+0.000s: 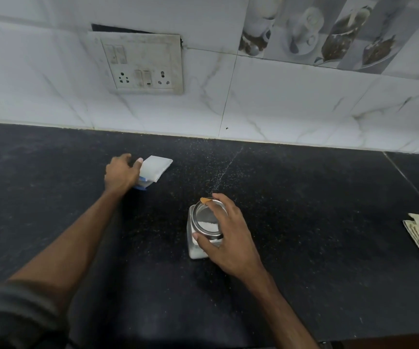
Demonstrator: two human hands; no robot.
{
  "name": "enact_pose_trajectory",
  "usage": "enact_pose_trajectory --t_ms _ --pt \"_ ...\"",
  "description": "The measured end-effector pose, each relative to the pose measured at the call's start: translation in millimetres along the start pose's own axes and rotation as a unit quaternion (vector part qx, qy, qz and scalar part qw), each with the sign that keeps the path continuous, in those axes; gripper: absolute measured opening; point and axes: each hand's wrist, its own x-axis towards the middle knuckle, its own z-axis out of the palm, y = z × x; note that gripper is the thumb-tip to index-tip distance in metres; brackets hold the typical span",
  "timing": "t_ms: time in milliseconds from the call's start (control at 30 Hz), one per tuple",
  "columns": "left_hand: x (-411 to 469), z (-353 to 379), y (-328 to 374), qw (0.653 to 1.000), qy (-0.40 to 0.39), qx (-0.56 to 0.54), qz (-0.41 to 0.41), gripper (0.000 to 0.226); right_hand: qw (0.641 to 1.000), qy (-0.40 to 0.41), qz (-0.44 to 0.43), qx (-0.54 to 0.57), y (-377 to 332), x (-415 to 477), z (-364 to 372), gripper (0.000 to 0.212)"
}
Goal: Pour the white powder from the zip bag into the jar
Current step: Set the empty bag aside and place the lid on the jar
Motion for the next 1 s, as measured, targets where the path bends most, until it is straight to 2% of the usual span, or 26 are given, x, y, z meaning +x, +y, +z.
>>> enact_pose_trajectory --t_ms 100,233,367,533,633,767,867,1000 --pt "15 9 6 0.991 -0.075 0.112 0.004 0.049 1.000 -0.003 0.000 0.000 1 0 0 0.066" --pt "11 15 13 0.992 -0.099 0.083 0.012 0.038 1.000 -0.006 -0.001 0.002 0 -1 0 0.067" --pt "-38 -11 9 0.991 -0.070 -0.102 0.053 0.020 1.000 -0.006 -0.005 0.010 -1 0 -1 0.066" --pt "-180 -69 -55 0.952 -0.070 -0.295 0.050 0.019 0.999 0.010 -0.034 0.010 1 3 0 0.063" --pt "-276 -84 -113 0.937 -0.063 -0.341 -0.033 0.015 0.999 0.016 -0.051 0.009 3 4 4 0.063" --pt "-377 -81 -185 0.925 -0.041 -0.324 -0.192 0.016 0.998 0.011 -0.053 0.010 2 6 4 0.061" --pt "-416 -67 -227 0.907 -0.051 -0.284 -0.306 0.010 0.998 0.011 -0.054 0.002 1 4 4 0.061" --pt "-429 -44 -267 0.886 -0.040 -0.229 -0.402 0.031 0.999 0.010 -0.045 -0.001 0 3 3 0.061"
